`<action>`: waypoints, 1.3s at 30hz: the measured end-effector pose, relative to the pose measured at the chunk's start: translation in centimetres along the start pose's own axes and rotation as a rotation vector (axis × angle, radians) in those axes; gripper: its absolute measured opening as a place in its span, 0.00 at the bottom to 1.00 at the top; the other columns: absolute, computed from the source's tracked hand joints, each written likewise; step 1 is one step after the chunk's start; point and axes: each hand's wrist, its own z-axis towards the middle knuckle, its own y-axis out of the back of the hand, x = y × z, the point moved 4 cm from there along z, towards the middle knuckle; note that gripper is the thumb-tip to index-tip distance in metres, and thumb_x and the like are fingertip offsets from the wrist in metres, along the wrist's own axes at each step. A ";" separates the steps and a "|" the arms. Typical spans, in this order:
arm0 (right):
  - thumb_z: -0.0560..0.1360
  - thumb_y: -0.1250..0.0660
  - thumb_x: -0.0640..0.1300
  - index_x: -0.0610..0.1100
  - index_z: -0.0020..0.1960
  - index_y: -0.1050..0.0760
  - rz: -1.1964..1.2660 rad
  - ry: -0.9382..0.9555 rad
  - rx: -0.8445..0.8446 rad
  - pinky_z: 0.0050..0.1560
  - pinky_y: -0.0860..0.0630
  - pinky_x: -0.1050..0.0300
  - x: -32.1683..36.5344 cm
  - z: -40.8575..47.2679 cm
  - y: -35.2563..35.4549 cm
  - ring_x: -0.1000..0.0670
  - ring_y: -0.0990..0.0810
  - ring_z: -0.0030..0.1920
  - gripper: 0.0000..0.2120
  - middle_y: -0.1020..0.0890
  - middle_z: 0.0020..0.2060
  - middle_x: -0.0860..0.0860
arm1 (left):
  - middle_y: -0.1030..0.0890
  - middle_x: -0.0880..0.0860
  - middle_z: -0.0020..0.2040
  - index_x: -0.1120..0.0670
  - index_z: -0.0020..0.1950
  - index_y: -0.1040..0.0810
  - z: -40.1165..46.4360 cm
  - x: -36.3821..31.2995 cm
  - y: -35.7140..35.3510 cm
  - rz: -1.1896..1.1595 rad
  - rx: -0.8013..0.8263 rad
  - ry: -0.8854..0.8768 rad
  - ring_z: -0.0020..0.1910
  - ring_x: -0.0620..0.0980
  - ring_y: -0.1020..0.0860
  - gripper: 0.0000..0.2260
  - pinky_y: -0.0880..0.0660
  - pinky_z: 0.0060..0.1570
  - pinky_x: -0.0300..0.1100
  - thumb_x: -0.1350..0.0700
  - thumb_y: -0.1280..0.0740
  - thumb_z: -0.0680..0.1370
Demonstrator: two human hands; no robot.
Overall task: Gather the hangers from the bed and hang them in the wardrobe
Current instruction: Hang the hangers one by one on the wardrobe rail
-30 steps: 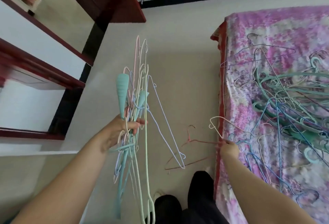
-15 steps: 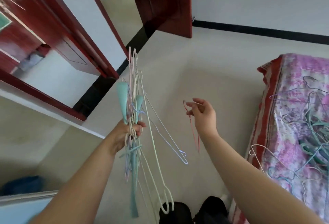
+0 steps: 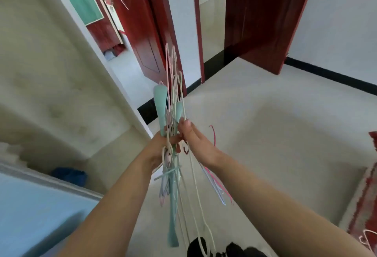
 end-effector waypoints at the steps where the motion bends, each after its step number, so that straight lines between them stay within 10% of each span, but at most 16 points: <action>1: 0.76 0.57 0.69 0.59 0.70 0.39 -0.031 0.011 0.030 0.65 0.40 0.64 0.4 0.8 -1.2 0.63 0.31 0.63 0.28 0.25 0.55 0.68 | 0.23 0.51 0.31 0.58 0.46 0.22 -0.3 0.2 1.4 -0.025 -0.036 0.005 0.32 0.50 0.27 0.13 0.27 0.32 0.40 0.51 0.28 0.69; 8: 0.77 0.62 0.67 0.59 0.73 0.41 -0.064 -0.041 0.228 0.53 0.36 0.69 1.1 6.1 -6.7 0.66 0.32 0.58 0.29 0.30 0.61 0.65 | 0.17 0.53 0.35 0.60 0.53 0.23 -3.1 1.9 9.0 -0.188 -0.204 0.064 0.34 0.55 0.24 0.10 0.25 0.39 0.46 0.56 0.31 0.75; 12: 0.69 0.60 0.78 0.60 0.72 0.37 -0.106 -0.063 0.362 0.72 0.38 0.46 0.3 9.6 -10.0 0.53 0.32 0.70 0.39 0.27 0.67 0.58 | 0.17 0.54 0.35 0.57 0.48 0.20 -3.8 2.1 11.6 -0.162 -0.359 0.047 0.38 0.56 0.23 0.06 0.24 0.41 0.47 0.55 0.31 0.77; 17: 0.80 0.57 0.63 0.55 0.63 0.29 -0.049 -0.110 0.538 0.65 0.35 0.63 1.3 13.0 -10.6 0.60 0.27 0.60 0.24 0.24 0.55 0.63 | 0.20 0.52 0.35 0.59 0.49 0.22 -4.4 2.8 14.6 -0.220 -0.484 0.050 0.34 0.49 0.25 0.11 0.24 0.34 0.40 0.50 0.33 0.76; 21: 0.81 0.43 0.52 0.44 0.59 0.24 0.107 -0.218 0.373 0.58 0.22 0.48 -1.3 16.6 -9.4 0.46 0.16 0.48 0.15 0.17 0.52 0.48 | 0.22 0.54 0.35 0.60 0.46 0.23 -4.9 3.8 16.1 -0.270 -0.560 0.064 0.29 0.46 0.24 0.09 0.24 0.32 0.39 0.54 0.32 0.77; 25: 0.82 0.43 0.45 0.38 0.60 0.27 -0.048 -0.332 0.131 0.44 0.22 0.55 -6.4 19.1 -5.7 0.47 0.19 0.39 0.14 0.18 0.48 0.45 | 0.22 0.56 0.35 0.60 0.41 0.22 -5.9 4.4 18.5 -0.310 -0.605 0.062 0.29 0.49 0.24 0.09 0.23 0.34 0.42 0.55 0.27 0.73; 32: 0.78 0.57 0.66 0.39 0.75 0.40 -0.676 -0.558 0.528 0.72 0.43 0.48 -16.3 17.7 -3.1 0.42 0.36 0.72 0.38 0.35 0.73 0.41 | 0.22 0.54 0.30 0.59 0.38 0.23 -7.4 3.6 22.6 -0.373 -0.617 -0.056 0.26 0.49 0.23 0.09 0.24 0.30 0.39 0.63 0.36 0.78; 35: 0.78 0.51 0.65 0.35 0.70 0.33 -0.739 -0.557 0.568 0.59 0.32 0.53 -17.9 17.1 -3.0 0.46 0.23 0.53 0.36 0.24 0.58 0.40 | 0.22 0.54 0.32 0.59 0.39 0.23 -8.3 3.0 24.0 -0.367 -0.616 -0.095 0.27 0.48 0.23 0.06 0.24 0.31 0.39 0.62 0.34 0.76; 39: 0.82 0.46 0.53 0.41 0.38 0.26 -0.763 -0.391 0.309 0.42 0.32 0.55 -17.7 18.8 -2.4 0.48 0.27 0.38 0.22 0.22 0.36 0.45 | 0.21 0.56 0.35 0.63 0.48 0.19 -9.4 3.6 26.2 -0.363 -0.669 -0.062 0.31 0.51 0.23 0.10 0.25 0.39 0.45 0.57 0.29 0.73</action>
